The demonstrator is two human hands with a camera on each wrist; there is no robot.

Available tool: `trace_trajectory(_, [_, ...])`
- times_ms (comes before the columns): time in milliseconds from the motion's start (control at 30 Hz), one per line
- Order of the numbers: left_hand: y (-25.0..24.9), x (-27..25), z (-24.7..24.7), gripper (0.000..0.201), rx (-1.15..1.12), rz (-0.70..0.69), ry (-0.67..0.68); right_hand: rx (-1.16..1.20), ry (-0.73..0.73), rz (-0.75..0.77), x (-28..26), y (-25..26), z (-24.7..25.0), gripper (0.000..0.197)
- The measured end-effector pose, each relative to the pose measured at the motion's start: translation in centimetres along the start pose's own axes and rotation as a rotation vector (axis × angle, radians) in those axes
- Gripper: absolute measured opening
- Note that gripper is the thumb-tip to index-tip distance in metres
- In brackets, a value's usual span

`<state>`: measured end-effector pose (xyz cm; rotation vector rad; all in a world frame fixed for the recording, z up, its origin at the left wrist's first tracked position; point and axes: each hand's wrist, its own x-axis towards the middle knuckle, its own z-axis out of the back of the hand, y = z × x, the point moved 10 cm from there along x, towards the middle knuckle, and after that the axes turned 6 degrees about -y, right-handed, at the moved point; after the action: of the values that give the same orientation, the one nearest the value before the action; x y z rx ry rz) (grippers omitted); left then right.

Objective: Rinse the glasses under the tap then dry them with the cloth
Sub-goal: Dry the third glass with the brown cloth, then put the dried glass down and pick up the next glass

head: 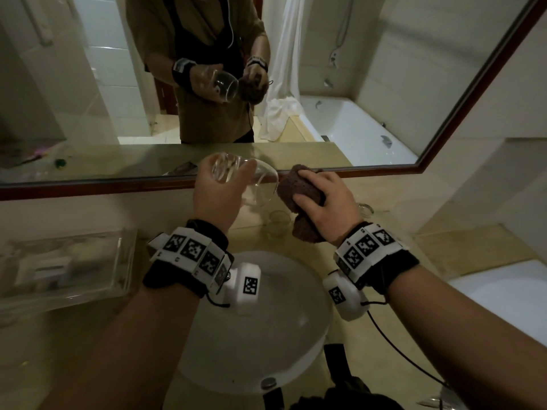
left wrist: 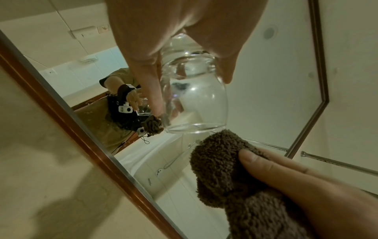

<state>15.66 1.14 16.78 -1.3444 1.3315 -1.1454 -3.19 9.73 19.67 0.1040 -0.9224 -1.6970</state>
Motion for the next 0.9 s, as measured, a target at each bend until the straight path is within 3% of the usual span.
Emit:
trace_trajectory(400, [0.8,-1.5,-8.2,0.056,0.017,0.169,0.018,0.091,-0.104,-0.063,2.1,-5.4,5.4,0.045])
trace_trajectory(700, [3.2,-2.7,-20.1,0.057,0.058,0.245,0.187,0.126,-0.151,-0.164,3.1,-14.0,11.8,0.045])
trace_trajectory(900, [5.9,-4.4,-26.7,0.061,0.125,0.295,0.207,0.134,-0.182,-0.272,2.6,-21.6,15.4,0.045])
